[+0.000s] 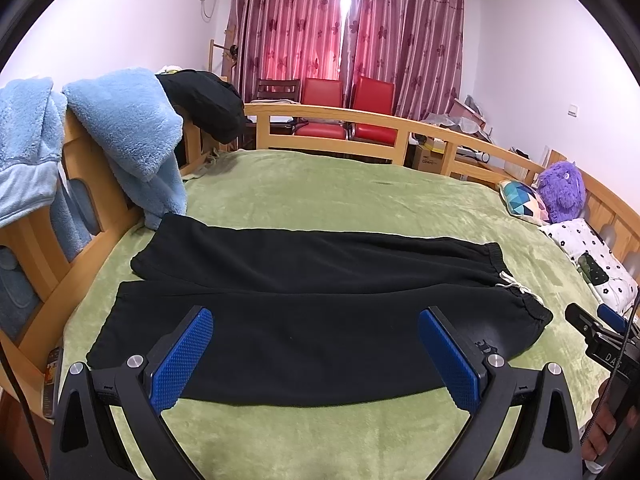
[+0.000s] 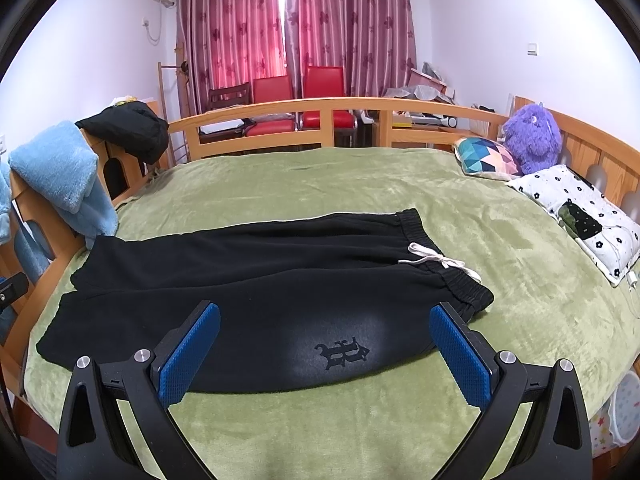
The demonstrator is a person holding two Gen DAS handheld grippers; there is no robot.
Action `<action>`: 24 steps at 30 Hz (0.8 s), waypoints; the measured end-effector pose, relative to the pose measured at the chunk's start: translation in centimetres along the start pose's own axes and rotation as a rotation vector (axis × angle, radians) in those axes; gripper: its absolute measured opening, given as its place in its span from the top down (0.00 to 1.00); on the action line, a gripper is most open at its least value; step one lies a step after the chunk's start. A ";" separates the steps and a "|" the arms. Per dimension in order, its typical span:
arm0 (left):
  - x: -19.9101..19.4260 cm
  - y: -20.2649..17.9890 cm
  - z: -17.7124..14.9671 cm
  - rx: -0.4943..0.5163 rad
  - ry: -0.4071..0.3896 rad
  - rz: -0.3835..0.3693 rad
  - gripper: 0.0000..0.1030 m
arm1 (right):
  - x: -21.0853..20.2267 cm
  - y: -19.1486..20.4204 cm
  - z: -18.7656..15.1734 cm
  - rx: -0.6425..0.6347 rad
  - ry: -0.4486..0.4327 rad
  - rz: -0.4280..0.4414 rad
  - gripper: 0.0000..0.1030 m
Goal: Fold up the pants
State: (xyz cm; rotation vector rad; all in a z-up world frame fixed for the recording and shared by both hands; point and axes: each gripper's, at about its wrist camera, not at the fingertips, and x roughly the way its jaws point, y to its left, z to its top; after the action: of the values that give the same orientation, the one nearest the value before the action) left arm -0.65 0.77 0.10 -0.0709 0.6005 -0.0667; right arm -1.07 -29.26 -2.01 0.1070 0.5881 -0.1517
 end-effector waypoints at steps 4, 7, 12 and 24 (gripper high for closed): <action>-0.1 -0.1 0.0 0.002 0.000 -0.002 0.00 | 0.0 0.0 0.0 -0.002 0.001 0.000 0.00; -0.1 -0.1 0.0 0.004 0.002 -0.005 0.00 | 0.0 0.0 -0.1 -0.002 0.001 0.003 0.00; -0.2 -0.1 0.2 0.006 0.003 -0.007 0.00 | -0.1 0.0 0.0 -0.001 -0.001 0.002 0.00; -0.3 -0.2 0.3 0.006 0.005 -0.010 0.00 | -0.3 -0.1 0.1 0.003 0.001 0.005 0.00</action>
State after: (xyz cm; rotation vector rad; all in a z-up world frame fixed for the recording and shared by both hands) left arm -0.72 0.64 0.58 -0.0683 0.6047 -0.0787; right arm -1.26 -29.37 -1.79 0.1118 0.5890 -0.1473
